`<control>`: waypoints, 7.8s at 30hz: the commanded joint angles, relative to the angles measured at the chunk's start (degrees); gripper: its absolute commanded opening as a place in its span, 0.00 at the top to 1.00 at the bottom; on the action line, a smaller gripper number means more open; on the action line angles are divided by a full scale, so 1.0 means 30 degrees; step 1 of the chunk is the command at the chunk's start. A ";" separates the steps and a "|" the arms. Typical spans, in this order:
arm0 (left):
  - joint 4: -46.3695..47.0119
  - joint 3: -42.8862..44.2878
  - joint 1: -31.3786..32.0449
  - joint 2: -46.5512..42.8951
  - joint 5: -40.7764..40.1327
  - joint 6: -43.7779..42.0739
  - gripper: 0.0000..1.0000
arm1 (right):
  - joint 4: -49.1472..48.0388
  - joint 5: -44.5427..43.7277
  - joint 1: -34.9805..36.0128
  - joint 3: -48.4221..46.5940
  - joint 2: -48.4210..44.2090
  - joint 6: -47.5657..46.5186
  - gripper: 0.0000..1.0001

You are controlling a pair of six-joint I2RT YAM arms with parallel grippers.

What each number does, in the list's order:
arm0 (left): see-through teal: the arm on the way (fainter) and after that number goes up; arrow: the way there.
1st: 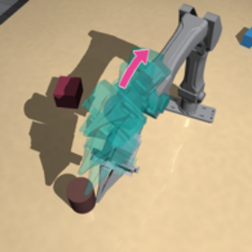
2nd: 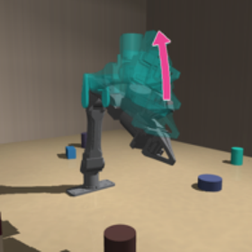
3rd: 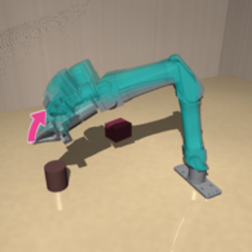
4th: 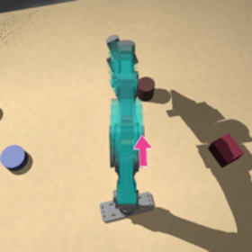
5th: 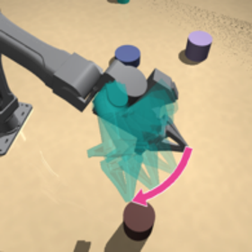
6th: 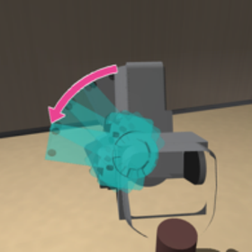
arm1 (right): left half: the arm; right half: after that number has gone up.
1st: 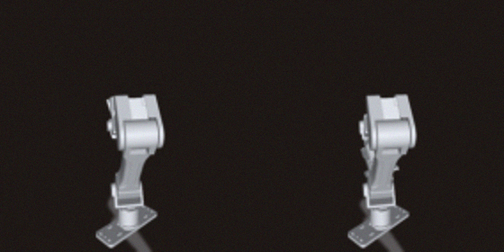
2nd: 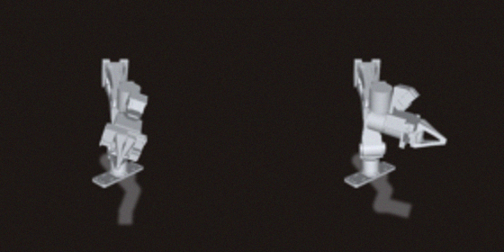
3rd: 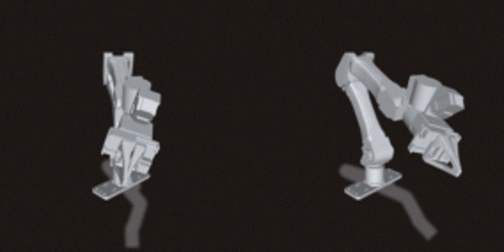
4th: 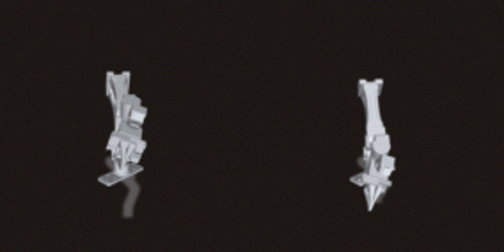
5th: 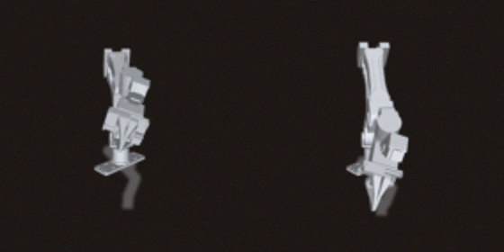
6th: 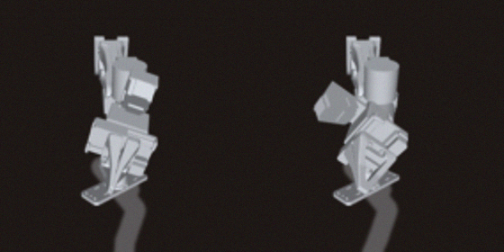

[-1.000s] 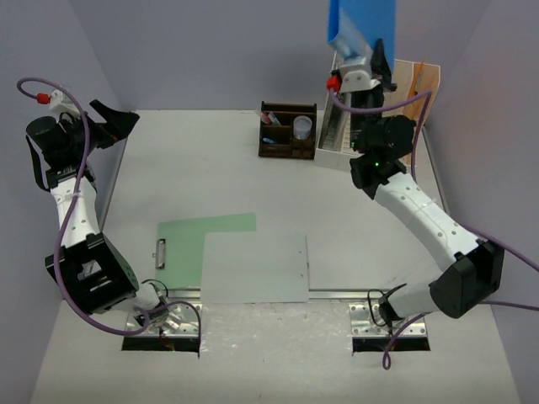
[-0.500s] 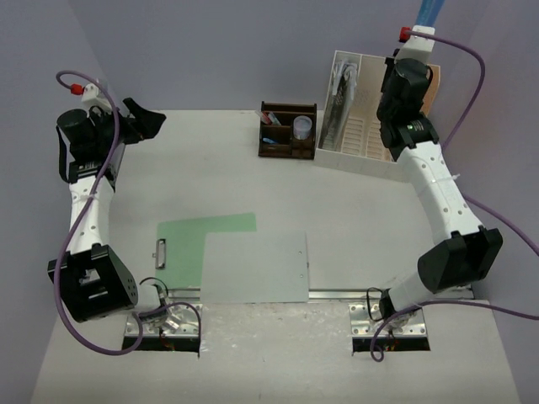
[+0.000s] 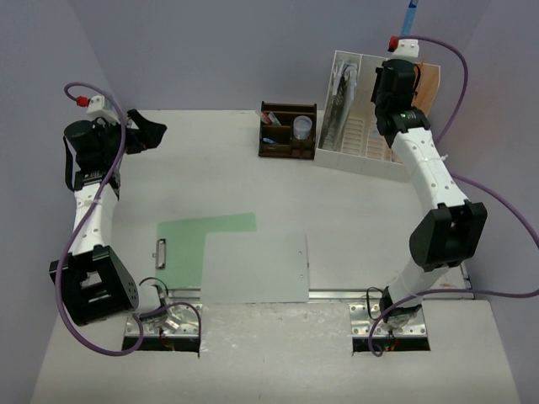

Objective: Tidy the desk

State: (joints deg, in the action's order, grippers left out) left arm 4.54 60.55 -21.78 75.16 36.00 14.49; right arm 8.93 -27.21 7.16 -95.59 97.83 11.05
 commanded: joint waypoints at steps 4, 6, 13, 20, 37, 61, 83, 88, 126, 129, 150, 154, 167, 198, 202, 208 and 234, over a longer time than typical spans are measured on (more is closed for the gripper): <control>0.1820 -0.0237 0.0012 -0.0442 0.0083 -0.0446 0.00 | -0.6652 -0.0091 -0.0359 0.1949 -0.0758 -0.2369 1.00; 0.1972 -0.0304 0.0002 -0.0325 0.0115 -0.0370 0.00 | -0.8313 0.0246 -0.0594 0.2888 -0.0763 -0.2995 1.00; 0.2182 -0.0380 0.0024 0.0002 0.0129 -0.0403 0.00 | -0.9972 0.1896 -0.1774 0.4452 -0.0143 -0.2634 1.00; 0.2600 -0.0559 -0.0005 0.0384 0.0019 -0.0253 0.00 | -1.1305 0.2888 -0.2298 0.5252 0.0572 -0.2265 1.00; 0.2975 -0.1263 0.0024 0.0932 -0.0105 -0.0478 0.00 | -1.3349 0.2662 -0.2298 0.5130 0.3015 -0.1075 1.00; 0.2785 -0.1591 0.0017 0.1592 0.0100 -0.0211 0.00 | -1.7719 0.6003 -0.3704 0.9467 0.2670 -0.1839 1.00; 0.2524 -0.1344 0.0024 0.2169 -0.0046 0.0030 0.00 | -2.2596 0.3993 -0.3470 0.9325 0.4571 -0.1607 1.00; 0.2529 -0.1315 0.0024 0.2311 0.0012 -0.0025 0.00 | -2.3396 0.4002 -0.3470 0.9131 0.5239 -0.1797 1.00; 0.2043 -0.0846 0.0024 0.3003 0.0012 -0.0277 0.00 | -1.9411 0.5280 -0.4507 1.0917 0.5060 0.0002 1.00; 0.1968 -0.0846 0.0024 0.3010 0.0012 -0.0356 0.00 | -1.7711 0.5198 -0.4500 1.0110 0.5250 0.0919 1.00; 0.1738 -0.1138 -0.0004 0.2256 0.0156 -0.0523 0.00 | -1.7281 0.6529 -0.4465 1.2735 0.3681 -0.2243 1.00; 0.1700 -0.1139 0.0024 0.2240 0.0071 -0.0589 0.00 | -1.7426 0.6340 -0.4495 1.2893 0.4050 -0.2318 1.00; 0.1722 -0.0990 0.0024 0.2519 0.0097 -0.0568 0.00 | -1.4141 0.4916 -0.4495 1.1371 0.3418 -0.0123 0.54; -0.3390 -0.1780 0.2822 -0.1149 0.1452 -0.9133 0.09 | -0.5100 1.4693 -0.3854 0.9570 -0.6664 -0.4373 0.69; -0.7753 -0.1583 0.5608 -0.0914 0.2027 -1.4437 0.22 | 0.1016 1.6781 -0.2619 0.9675 -0.7190 -0.2949 0.64; -1.3810 -0.1462 0.8579 0.0796 0.2699 -2.0447 0.26 | 0.3915 1.9365 0.0016 1.2467 -0.7842 -0.2154 0.53; -1.3316 -0.5021 1.0126 0.0837 -0.1584 -2.4062 0.21 | -0.4476 2.4760 0.2927 2.0496 -0.0457 0.7236 0.56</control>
State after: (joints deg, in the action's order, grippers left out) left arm -34.21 46.72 8.16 75.96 34.55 -52.47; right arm 2.76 45.40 15.90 -31.93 93.15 30.23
